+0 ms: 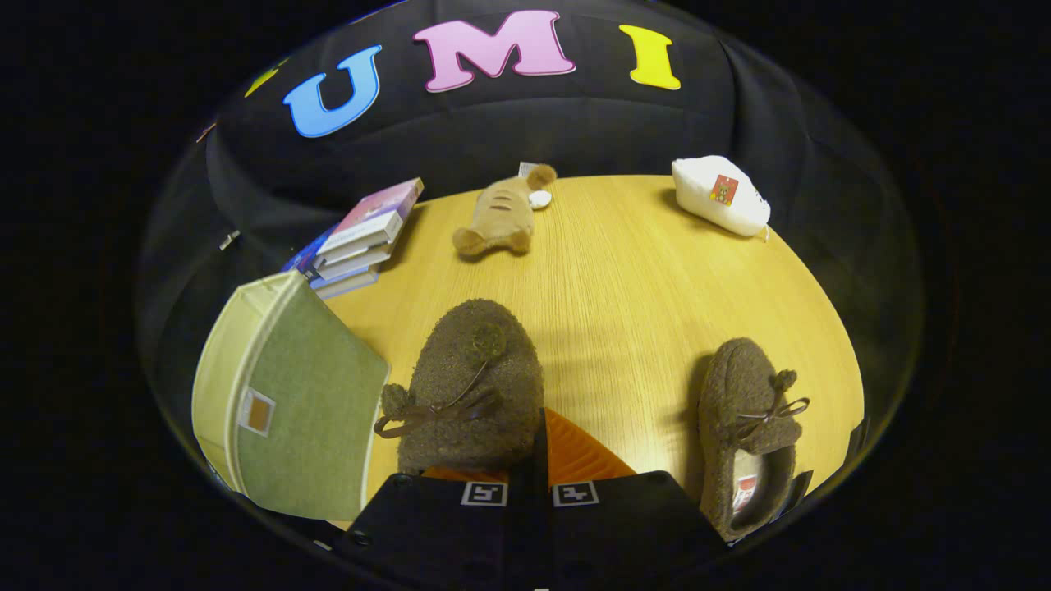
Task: Open the storage box then place both shoes into the box .Put the left shoe in first, then the right shoe, with the right side of both shoes facing outward in a uniform manner.
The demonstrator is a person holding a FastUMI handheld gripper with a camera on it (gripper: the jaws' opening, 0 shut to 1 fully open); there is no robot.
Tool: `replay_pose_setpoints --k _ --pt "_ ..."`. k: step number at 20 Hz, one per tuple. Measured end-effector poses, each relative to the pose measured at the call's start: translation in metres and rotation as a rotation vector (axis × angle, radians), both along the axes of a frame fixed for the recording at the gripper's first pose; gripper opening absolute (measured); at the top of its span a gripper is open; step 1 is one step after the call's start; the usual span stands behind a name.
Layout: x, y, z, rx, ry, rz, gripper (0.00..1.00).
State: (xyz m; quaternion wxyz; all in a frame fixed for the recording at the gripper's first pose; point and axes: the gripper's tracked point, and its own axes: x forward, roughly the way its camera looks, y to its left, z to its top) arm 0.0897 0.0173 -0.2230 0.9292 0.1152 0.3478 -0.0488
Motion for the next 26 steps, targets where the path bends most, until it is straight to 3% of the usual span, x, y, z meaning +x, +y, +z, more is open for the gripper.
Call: replay_pose_setpoints --k 5,11,18,26 --pt "0.019 0.009 0.088 0.008 -0.099 -0.013 0.05" --pt "0.04 0.084 0.144 0.109 -0.142 0.016 0.05" --pt "0.045 0.209 0.138 0.183 -0.09 0.126 0.05" --pt "0.032 0.283 0.042 0.153 0.126 0.13 0.06"
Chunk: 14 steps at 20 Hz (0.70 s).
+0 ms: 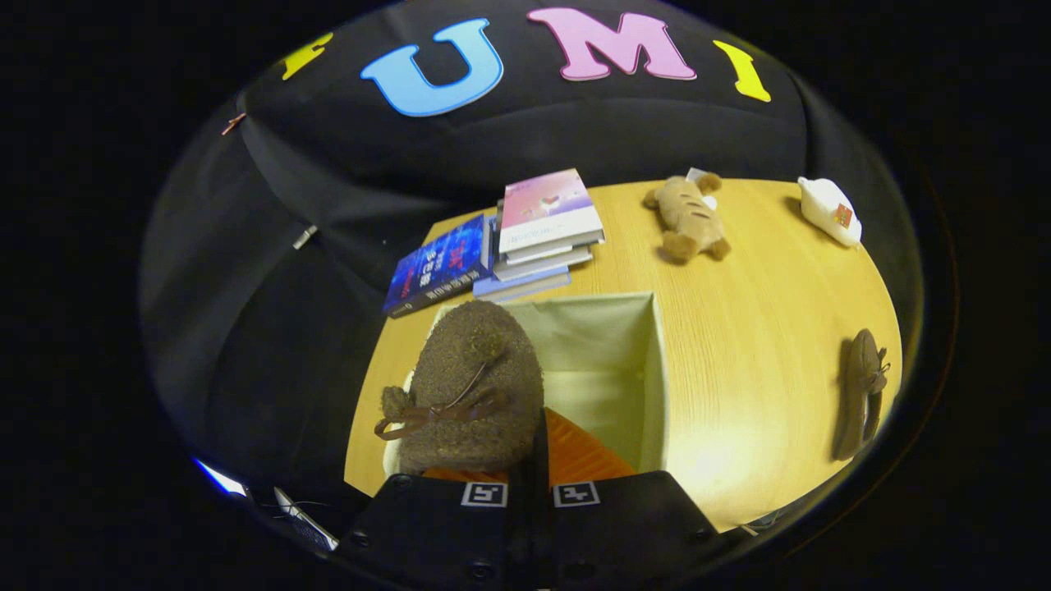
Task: Open the storage box then place both shoes into the box .Put the left shoe in first, then the right shoe, with the right side of both shoes facing outward in a uniform manner.
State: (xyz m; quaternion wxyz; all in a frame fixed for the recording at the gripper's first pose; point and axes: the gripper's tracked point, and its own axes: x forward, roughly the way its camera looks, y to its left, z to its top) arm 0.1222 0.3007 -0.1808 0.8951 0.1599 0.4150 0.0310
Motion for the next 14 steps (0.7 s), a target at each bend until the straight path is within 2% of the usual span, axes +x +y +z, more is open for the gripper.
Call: replay_pose_setpoints --k 3,7,10,12,14 --pt "0.002 0.003 -0.028 -0.042 0.064 -0.029 0.07" --pt "0.011 0.014 -0.043 -0.037 0.113 -0.052 0.09" --pt "0.017 0.023 -0.059 -0.024 0.161 -0.072 0.15" --pt "0.011 0.031 -0.073 -0.027 0.201 -0.047 0.21" --pt "0.002 0.043 -0.071 -0.006 0.206 0.015 0.26"
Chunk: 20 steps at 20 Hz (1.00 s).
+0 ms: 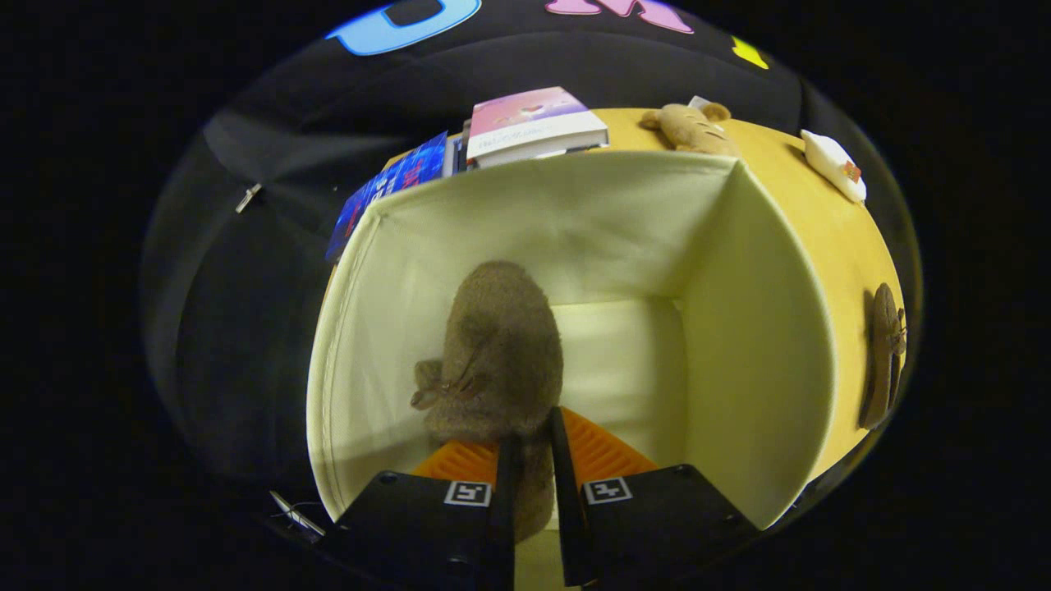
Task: Open the storage box then place both shoes into the box .Put the left shoe in first, then the right shoe, with the right side of both shoes facing outward in a uniform manner.
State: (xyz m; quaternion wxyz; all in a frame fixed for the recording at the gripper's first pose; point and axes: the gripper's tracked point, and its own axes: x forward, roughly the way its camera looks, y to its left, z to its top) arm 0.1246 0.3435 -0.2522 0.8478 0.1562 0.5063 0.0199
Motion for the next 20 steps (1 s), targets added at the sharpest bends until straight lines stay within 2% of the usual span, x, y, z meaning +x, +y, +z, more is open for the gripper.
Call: replay_pose_setpoints --k 1,4,6,8,9,14,17,20 --pt "-0.001 0.001 0.005 0.006 -0.013 0.021 0.43" --pt "-0.007 -0.003 0.036 0.046 -0.074 0.079 0.71" --pt "-0.012 -0.018 0.061 0.057 -0.143 0.109 1.0" --pt "-0.018 -0.04 0.088 0.056 -0.216 0.124 0.95" --pt "-0.025 -0.057 0.101 0.044 -0.258 0.124 0.99" --pt "-0.056 -0.166 0.145 -0.046 -0.407 0.062 0.99" --pt "-0.081 -0.241 0.142 -0.139 -0.431 0.006 0.99" --pt "-0.11 -0.32 0.119 -0.251 -0.389 -0.057 0.99"
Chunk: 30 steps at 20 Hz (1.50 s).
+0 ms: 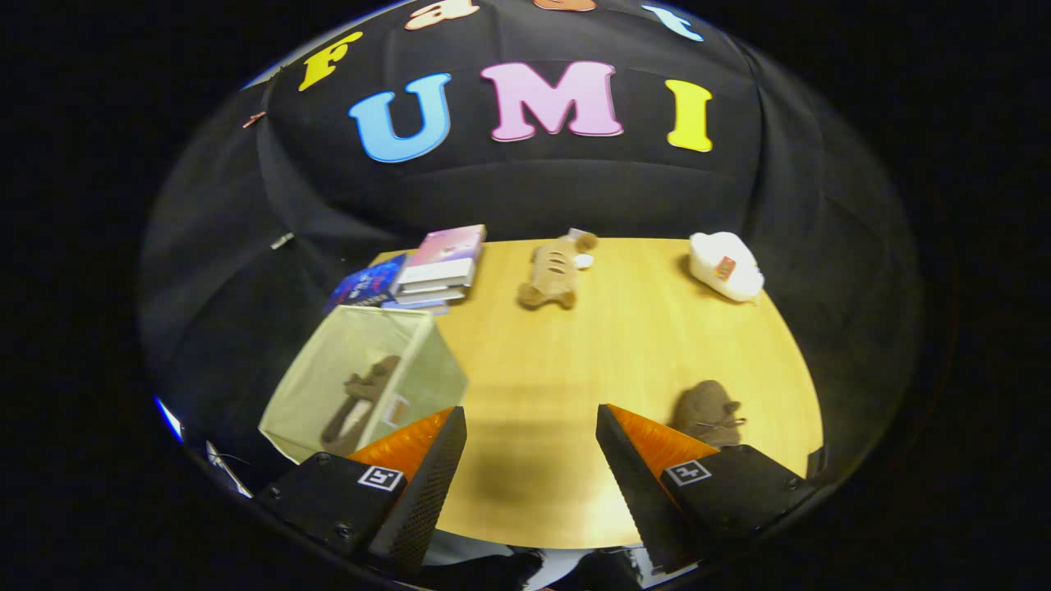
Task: Open the storage box then place both shoes into the box .Put the left shoe in first, then the right shoe, with the right side of both shoes facing outward in a uniform manner.
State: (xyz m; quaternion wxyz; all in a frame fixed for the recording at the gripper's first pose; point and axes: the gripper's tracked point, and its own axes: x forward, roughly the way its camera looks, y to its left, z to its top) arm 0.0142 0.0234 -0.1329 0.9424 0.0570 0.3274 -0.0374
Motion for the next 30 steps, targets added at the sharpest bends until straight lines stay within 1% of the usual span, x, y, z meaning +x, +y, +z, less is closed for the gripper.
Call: replay_pose_setpoints --k 2,4,7,10,12,15,16,18,20,21,23,24,25,26,27,29,30 --pt "-0.019 -0.046 -0.024 -0.051 0.054 -0.047 0.99" --pt "-0.037 -0.087 -0.044 -0.09 0.099 -0.077 0.99" --pt "-0.055 -0.142 -0.078 -0.123 0.163 -0.09 0.99" --pt "-0.059 -0.184 -0.115 -0.111 0.228 -0.093 0.97" --pt "-0.052 -0.204 -0.138 -0.104 0.253 -0.085 0.97" --pt "-0.034 -0.207 -0.167 -0.043 0.282 -0.07 0.99" --pt "-0.028 -0.209 -0.177 -0.034 0.289 -0.074 0.99" --pt "-0.015 -0.206 -0.181 -0.005 0.28 -0.096 0.99" --pt "-0.008 -0.204 -0.183 0.012 0.264 -0.124 0.88" --pt "-0.006 -0.2 -0.185 0.022 0.262 -0.131 0.7" --pt "-0.005 -0.196 -0.187 0.027 0.259 -0.145 0.46" --pt "-0.003 -0.197 -0.188 0.021 0.261 -0.152 0.43" --pt "-0.004 -0.207 -0.188 -0.004 0.266 -0.192 0.4" --pt "-0.002 -0.208 -0.191 0.001 0.272 -0.222 0.24" --pt "-0.003 -0.208 -0.191 0.002 0.281 -0.236 0.1" --pt "-0.008 -0.202 -0.186 0.004 0.293 -0.256 0.06" --pt "-0.01 -0.198 -0.181 0.011 0.292 -0.27 0.06"
